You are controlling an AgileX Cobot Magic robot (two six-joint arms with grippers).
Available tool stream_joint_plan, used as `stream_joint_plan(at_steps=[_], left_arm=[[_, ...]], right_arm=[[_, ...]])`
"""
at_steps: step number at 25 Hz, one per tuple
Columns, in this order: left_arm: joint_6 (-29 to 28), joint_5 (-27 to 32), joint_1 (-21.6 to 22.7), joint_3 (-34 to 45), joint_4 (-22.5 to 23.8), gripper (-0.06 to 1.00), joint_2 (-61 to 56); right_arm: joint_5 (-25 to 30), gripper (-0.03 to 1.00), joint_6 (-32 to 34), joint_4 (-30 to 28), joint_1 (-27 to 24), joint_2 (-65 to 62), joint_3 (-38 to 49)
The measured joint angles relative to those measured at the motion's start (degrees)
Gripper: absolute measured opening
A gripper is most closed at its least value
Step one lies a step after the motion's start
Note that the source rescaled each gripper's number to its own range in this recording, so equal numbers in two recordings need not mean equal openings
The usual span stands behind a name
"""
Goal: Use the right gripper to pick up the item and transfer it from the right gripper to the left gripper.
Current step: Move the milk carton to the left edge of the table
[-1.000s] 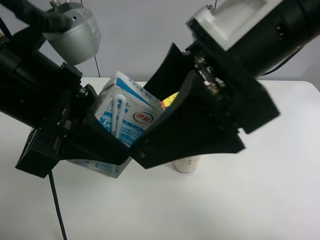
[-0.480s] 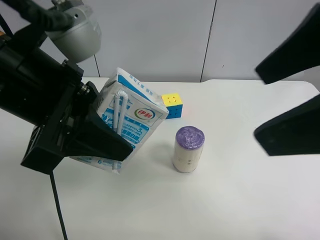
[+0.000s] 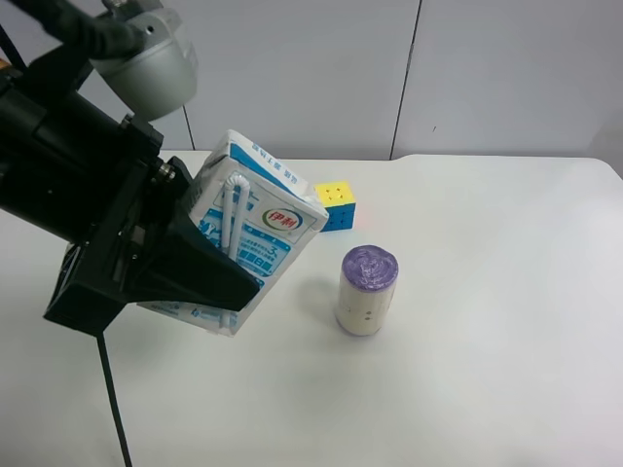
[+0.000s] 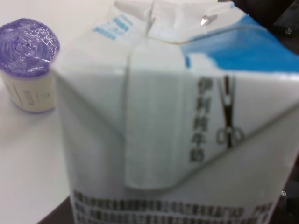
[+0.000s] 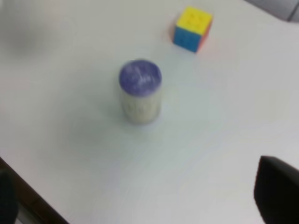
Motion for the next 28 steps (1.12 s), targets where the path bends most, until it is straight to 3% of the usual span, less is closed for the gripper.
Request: stream_joint_plan(at_steps=[8,11,15,25,28], left_arm=[[0.0,-0.2,0.0,0.0,0.0,0.01,0.0],[0.0,-0.2,0.0,0.0,0.0,0.00,0.0],[0.0,-0.2,0.0,0.0,0.0,0.00,0.0],[0.0,-0.6,0.0,0.0,0.0,0.00,0.0],[0.0,-1.8,0.0,0.0,0.0,0.00,0.0]], right_arm=[[0.0,1.00,2.0,-0.9,0.0,-14.2,16.1],[-2.9,1.00,2.8,-0.9,0.0,-17.1,20.2],[-7.8,1.00,2.7,-0.9,0.0,-18.0,22.4],[-8.9,1.00,2.7,-0.9,-0.2,-18.0,23.1],[-8.9,1.00,2.7,-0.9,-2.7,-18.0,23.1]])
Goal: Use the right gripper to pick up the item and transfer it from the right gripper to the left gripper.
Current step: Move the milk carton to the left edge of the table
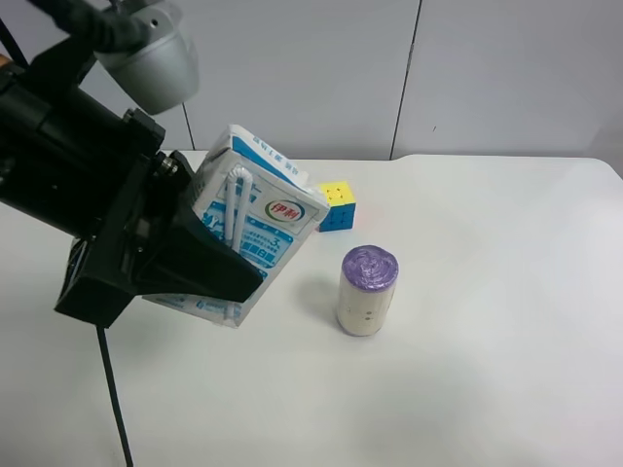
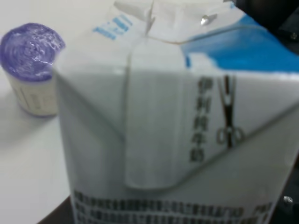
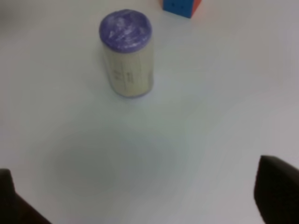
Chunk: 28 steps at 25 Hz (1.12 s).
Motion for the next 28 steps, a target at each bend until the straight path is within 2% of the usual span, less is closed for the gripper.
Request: stream_joint_plan(at_steps=[13,17,28], left_arm=[[0.0,-6.7,0.0,0.0,0.0,0.00,0.0],[0.0,-7.8,0.0,0.1,-0.1,0.00,0.0],[-0.4,-11.5,0.0,0.1,-0.1,0.00,0.5]], right_arm=[[0.0,1.00,0.0,0.0,-27.5,-6.8,0.0],[0.0,1.00,0.0,0.0,-30.4,-6.8,0.0],[0.0,0.99,0.0,0.0,-30.5,-6.8,0.0]])
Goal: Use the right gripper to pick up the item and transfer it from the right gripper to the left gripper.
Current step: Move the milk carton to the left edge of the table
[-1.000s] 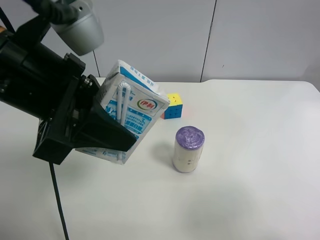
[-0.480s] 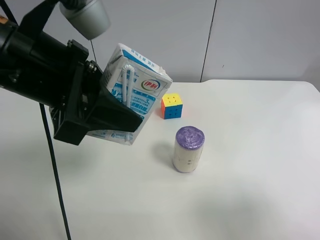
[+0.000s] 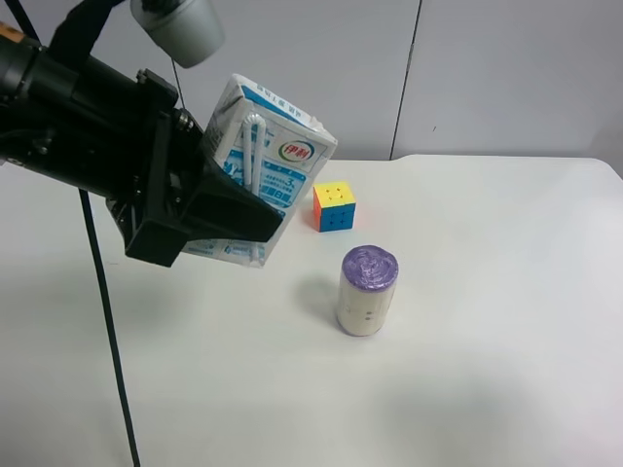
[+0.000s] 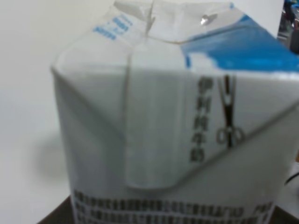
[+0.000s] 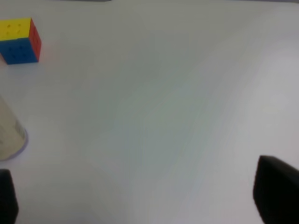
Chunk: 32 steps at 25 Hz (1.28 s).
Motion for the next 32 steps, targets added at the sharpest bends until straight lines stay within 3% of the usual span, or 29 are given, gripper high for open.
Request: stream_joint_plan(at_steps=[9,18,21,25,32], left_arm=[[-2.0,-12.7,0.0,0.4,0.2,0.00,0.8],[-2.6,-16.3,0.9,0.4,4.2,0.00,9.3],[-5.0,-16.3,4.4,0.4,4.3,0.00,12.0],[-8.3,-15.4,12.5,0.4,4.4,0.00,14.7],[-13.7,-8.3,27.0,0.4,5.3,0.00,18.1]], right_arm=[[0.0,1.00,0.0,0.0,0.0,0.0,0.0],[0.0,1.00,0.0,0.0,0.0,0.0,0.0],[0.0,1.00,0.0,0.0,0.0,0.0,0.0],[0.0,1.00,0.0,0.0,0.0,0.0,0.0],[0.0,1.00,0.0,0.0,0.0,0.0,0.0]])
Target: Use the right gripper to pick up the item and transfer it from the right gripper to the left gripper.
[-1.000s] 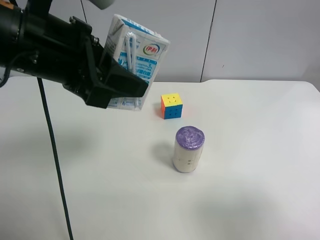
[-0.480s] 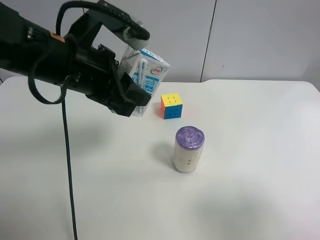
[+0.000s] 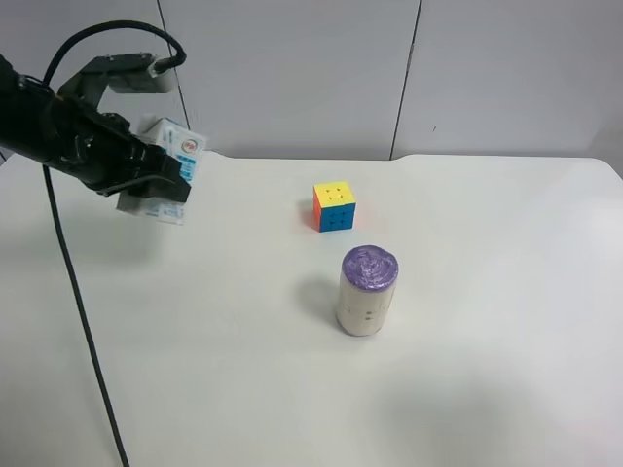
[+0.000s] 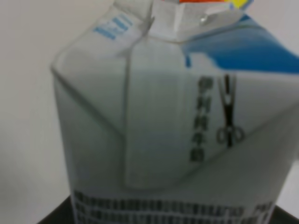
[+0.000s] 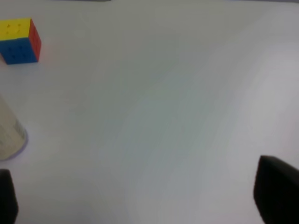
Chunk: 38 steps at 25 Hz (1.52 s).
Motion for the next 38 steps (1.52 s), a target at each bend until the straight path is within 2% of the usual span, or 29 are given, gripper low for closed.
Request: stream_joint_plan(at_steps=[4,8,12,15,22,23,24,26,28,30,33,35,38], left_arm=[[-4.0,3.1,4.2,0.0,5.2,0.00,2.8],[-10.2,3.9,4.5,0.0,14.3,0.00,5.9],[-15.4,3.7,4.5,0.0,20.2,0.00,9.5],[-16.2,2.5,4.5,0.0,21.7,0.00,11.4],[-16.5,-0.4,4.5,0.0,21.8,0.00,12.3],[-16.5,-0.3,4.5,0.0,21.8,0.08,12.3],[-16.6,-0.3,4.5,0.0,21.8,0.22,12.3],[-17.1,-0.2,4.5,-0.1,21.7,0.67,12.3],[-17.3,0.2,4.5,-0.1,21.7,0.89,12.3],[-17.4,0.8,4.5,-0.1,21.7,0.96,11.7],[-17.5,2.9,4.5,-0.9,21.7,0.99,9.0],[-17.5,5.6,4.5,-2.3,21.6,0.99,6.2],[-17.8,12.7,4.5,-4.9,21.6,0.99,-0.1]], right_arm=[[0.0,1.00,0.0,0.0,0.0,0.0,0.0],[0.0,1.00,0.0,0.0,0.0,0.0,0.0],[0.0,1.00,0.0,0.0,0.0,0.0,0.0],[0.0,1.00,0.0,0.0,0.0,0.0,0.0],[0.0,1.00,0.0,0.0,0.0,0.0,0.0],[0.0,1.00,0.0,0.0,0.0,0.0,0.0],[0.0,1.00,0.0,0.0,0.0,0.0,0.0],[0.0,1.00,0.0,0.0,0.0,0.0,0.0],[0.0,1.00,0.0,0.0,0.0,0.0,0.0],[0.0,1.00,0.0,0.0,0.0,0.0,0.0],[0.0,1.00,0.0,0.0,0.0,0.0,0.0],[0.0,1.00,0.0,0.0,0.0,0.0,0.0],[0.0,1.00,0.0,0.0,0.0,0.0,0.0]])
